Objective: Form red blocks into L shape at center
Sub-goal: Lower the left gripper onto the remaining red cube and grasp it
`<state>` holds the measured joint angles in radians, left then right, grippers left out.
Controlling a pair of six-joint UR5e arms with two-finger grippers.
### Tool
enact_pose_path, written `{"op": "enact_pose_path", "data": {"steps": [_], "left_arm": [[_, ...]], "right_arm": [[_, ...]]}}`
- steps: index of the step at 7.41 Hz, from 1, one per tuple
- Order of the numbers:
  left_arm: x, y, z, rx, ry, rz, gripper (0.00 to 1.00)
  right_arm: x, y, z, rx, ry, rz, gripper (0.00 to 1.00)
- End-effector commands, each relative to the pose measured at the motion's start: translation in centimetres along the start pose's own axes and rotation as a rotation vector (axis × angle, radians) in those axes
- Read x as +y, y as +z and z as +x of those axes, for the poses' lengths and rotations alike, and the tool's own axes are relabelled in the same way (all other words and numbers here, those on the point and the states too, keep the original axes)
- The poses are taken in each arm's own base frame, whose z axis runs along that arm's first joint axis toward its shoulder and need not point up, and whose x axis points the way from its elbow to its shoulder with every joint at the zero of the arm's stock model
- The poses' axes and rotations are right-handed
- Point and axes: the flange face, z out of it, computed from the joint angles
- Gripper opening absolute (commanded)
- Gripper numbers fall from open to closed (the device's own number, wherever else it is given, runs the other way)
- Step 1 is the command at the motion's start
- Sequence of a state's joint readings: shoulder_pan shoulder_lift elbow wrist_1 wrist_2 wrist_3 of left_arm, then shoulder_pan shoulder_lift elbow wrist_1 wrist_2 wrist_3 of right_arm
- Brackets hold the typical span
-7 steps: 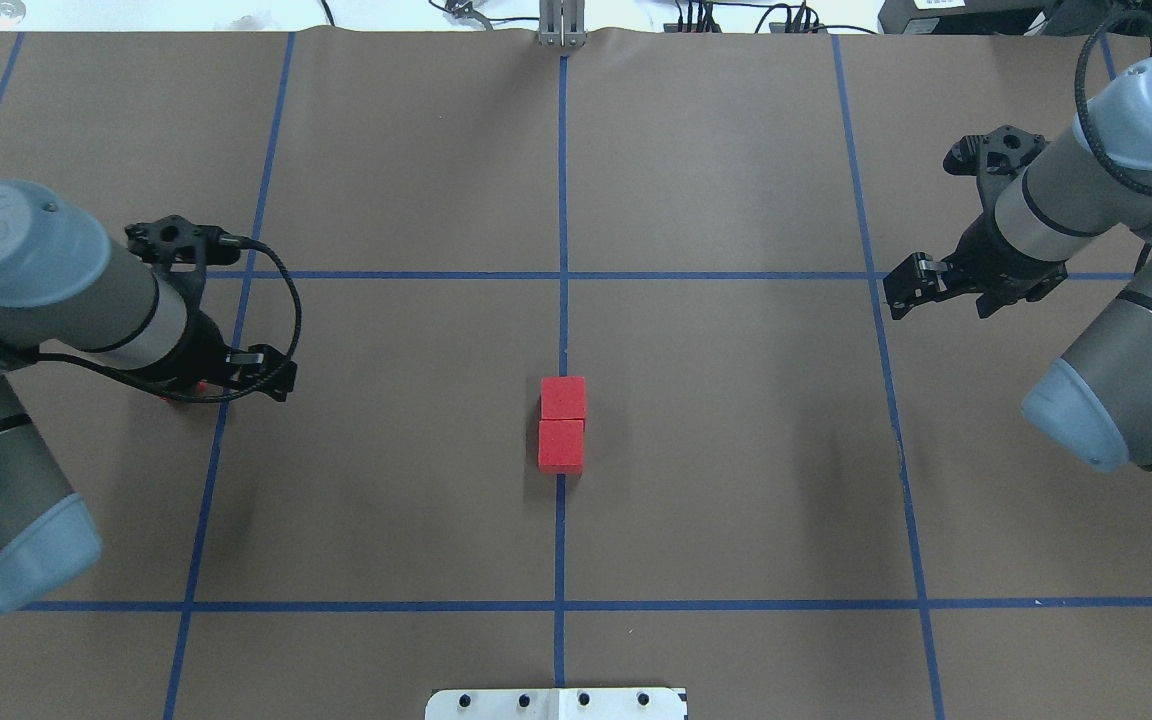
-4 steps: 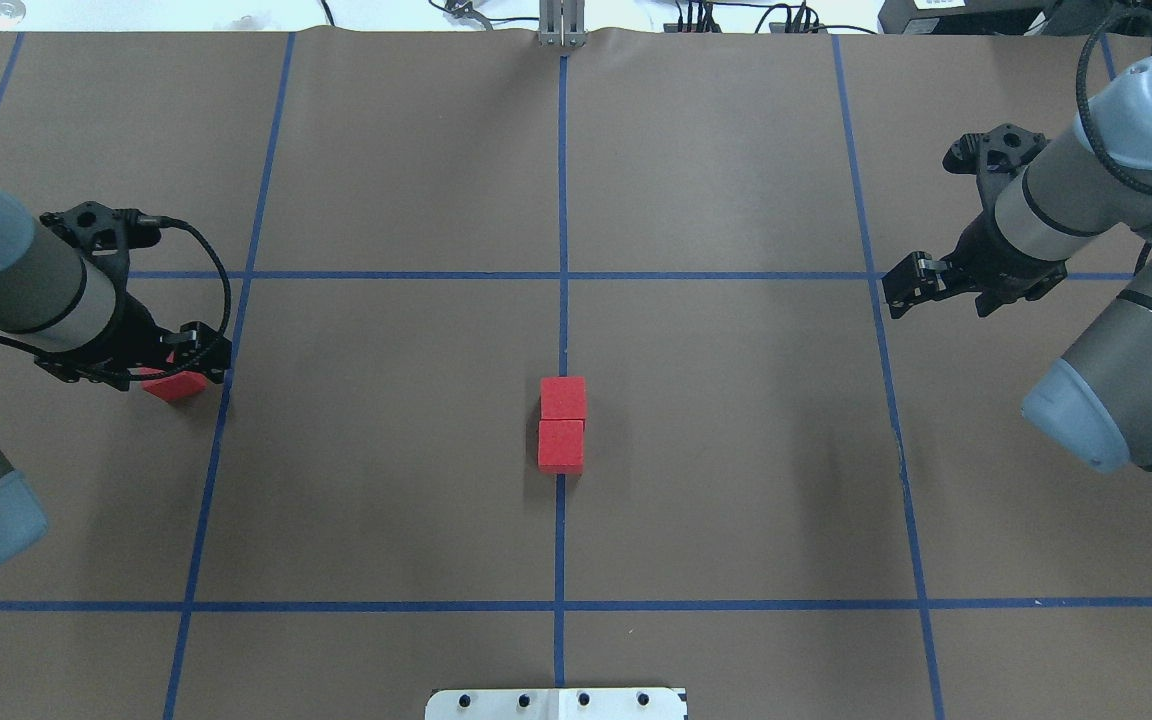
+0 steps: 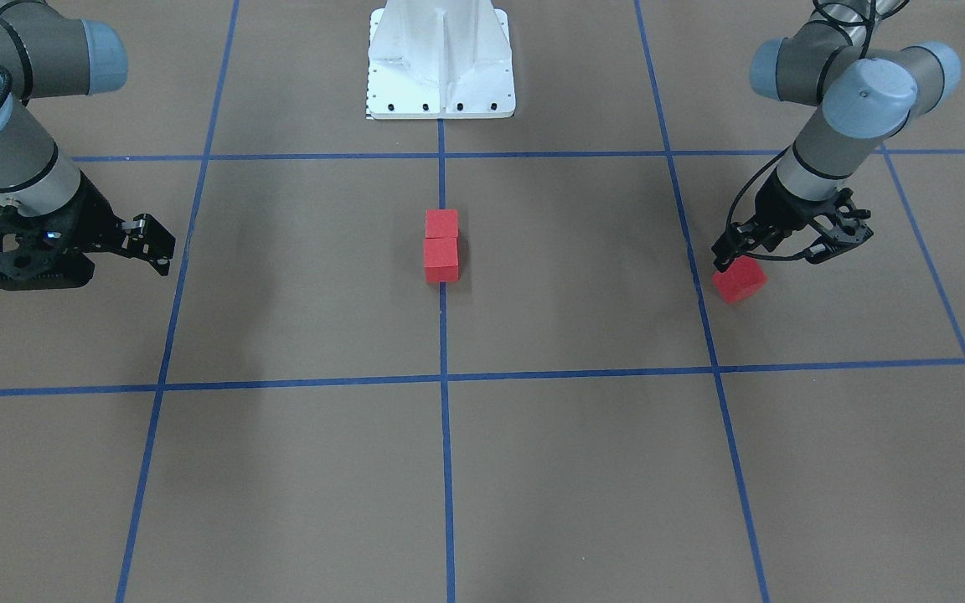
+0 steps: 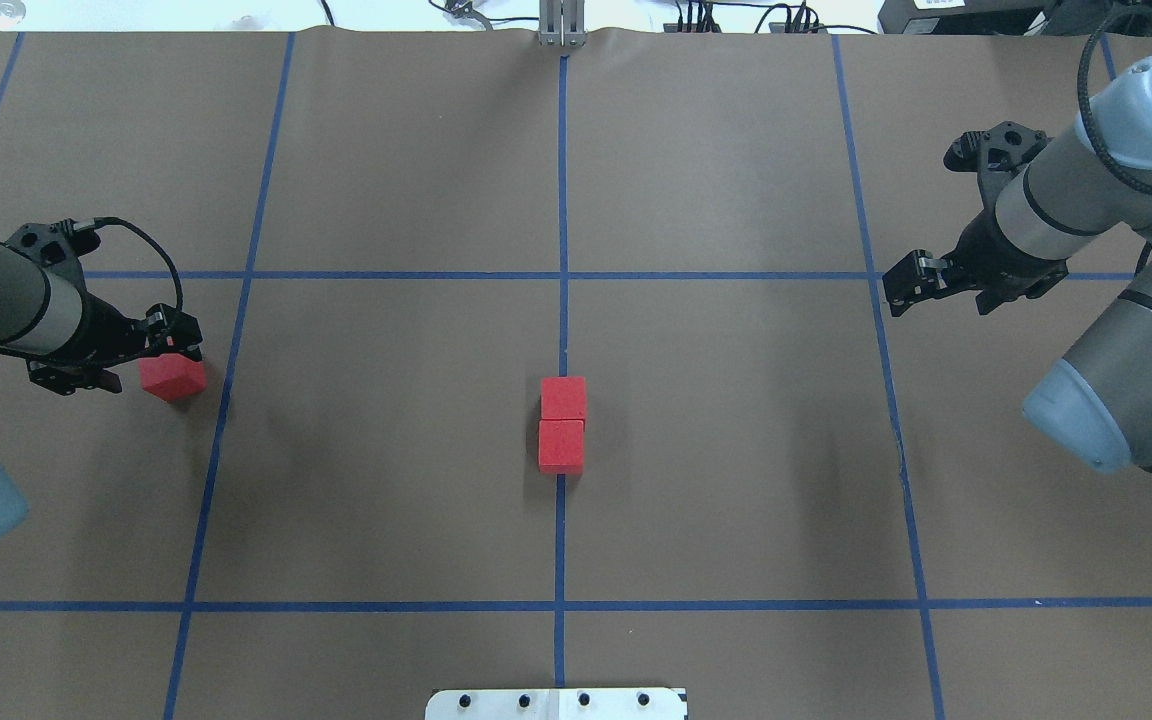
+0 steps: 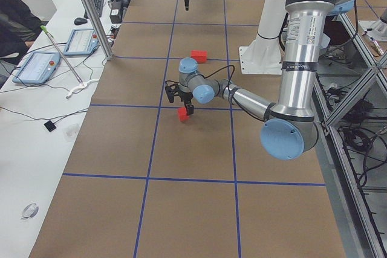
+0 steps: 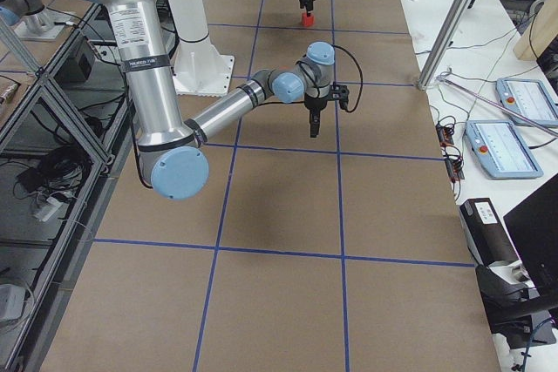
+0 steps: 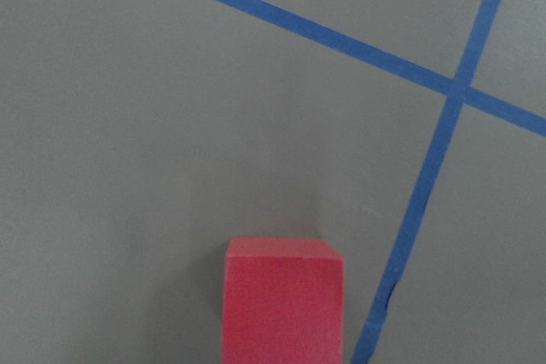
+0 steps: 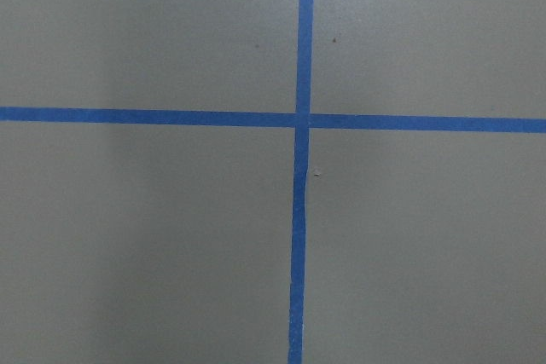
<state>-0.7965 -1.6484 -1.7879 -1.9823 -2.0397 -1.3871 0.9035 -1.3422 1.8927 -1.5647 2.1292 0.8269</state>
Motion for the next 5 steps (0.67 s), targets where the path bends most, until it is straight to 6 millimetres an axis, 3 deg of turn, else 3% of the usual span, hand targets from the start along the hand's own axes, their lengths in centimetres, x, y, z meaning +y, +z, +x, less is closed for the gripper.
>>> {"op": "enact_pose_path", "data": {"steps": [1, 5], "left_arm": [[-0.5, 1.3, -0.4, -0.017, -0.007, -0.003, 0.99], [-1.3, 2.3, 0.7, -0.022, 0.008, -0.001, 0.90]], "right_arm": [[0.0, 0.0, 0.0, 0.000, 0.000, 0.000, 0.99], [0.0, 0.0, 0.0, 0.000, 0.000, 0.000, 0.99]]}}
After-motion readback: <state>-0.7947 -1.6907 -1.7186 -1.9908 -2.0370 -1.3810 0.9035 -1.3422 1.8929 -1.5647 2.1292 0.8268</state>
